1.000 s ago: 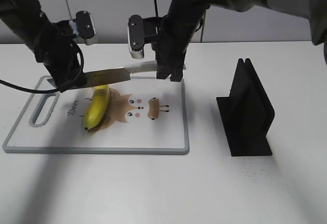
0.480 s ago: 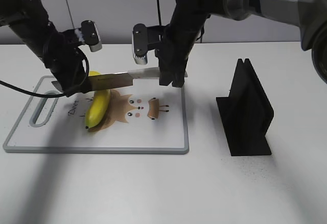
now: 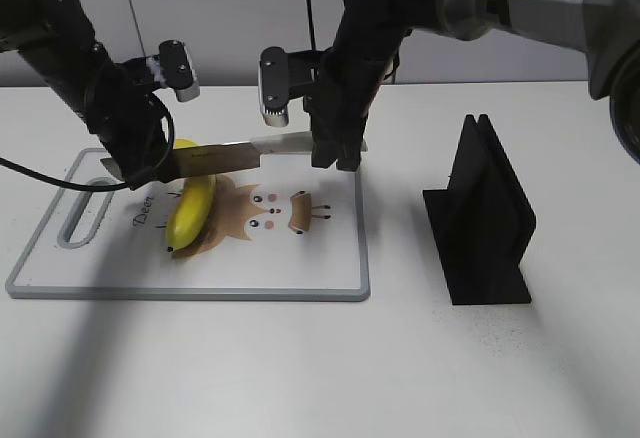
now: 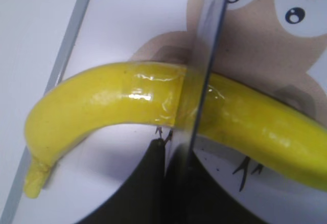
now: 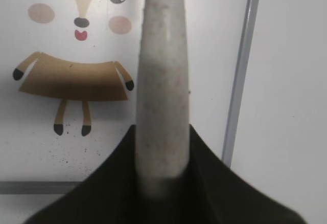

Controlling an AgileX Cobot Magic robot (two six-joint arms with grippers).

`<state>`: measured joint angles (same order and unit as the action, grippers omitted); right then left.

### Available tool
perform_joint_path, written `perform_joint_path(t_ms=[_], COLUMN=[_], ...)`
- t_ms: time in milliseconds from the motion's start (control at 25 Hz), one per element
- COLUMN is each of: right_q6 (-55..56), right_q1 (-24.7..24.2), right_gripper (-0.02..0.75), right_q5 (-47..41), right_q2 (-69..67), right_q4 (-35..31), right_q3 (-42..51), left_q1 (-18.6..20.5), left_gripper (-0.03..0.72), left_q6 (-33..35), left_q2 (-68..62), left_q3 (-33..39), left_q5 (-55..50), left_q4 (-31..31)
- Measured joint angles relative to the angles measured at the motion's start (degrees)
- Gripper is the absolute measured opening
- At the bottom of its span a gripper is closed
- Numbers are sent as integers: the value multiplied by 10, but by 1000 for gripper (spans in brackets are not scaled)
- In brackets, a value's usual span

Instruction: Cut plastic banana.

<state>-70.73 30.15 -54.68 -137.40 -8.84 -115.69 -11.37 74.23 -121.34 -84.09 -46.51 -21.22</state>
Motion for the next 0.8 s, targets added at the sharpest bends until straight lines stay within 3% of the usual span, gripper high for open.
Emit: perform_joint_path(t_ms=[800], right_q6=[-1], right_q1=[0], right_gripper=[180], right_q5=[1], right_q2=[0], right_q4=[-3], right_q3=[0], left_q1=[1], left_gripper=[21], left_q6=[1], left_q2=[-1], left_q3=[0], left_q5=[1], left_q4=[-5])
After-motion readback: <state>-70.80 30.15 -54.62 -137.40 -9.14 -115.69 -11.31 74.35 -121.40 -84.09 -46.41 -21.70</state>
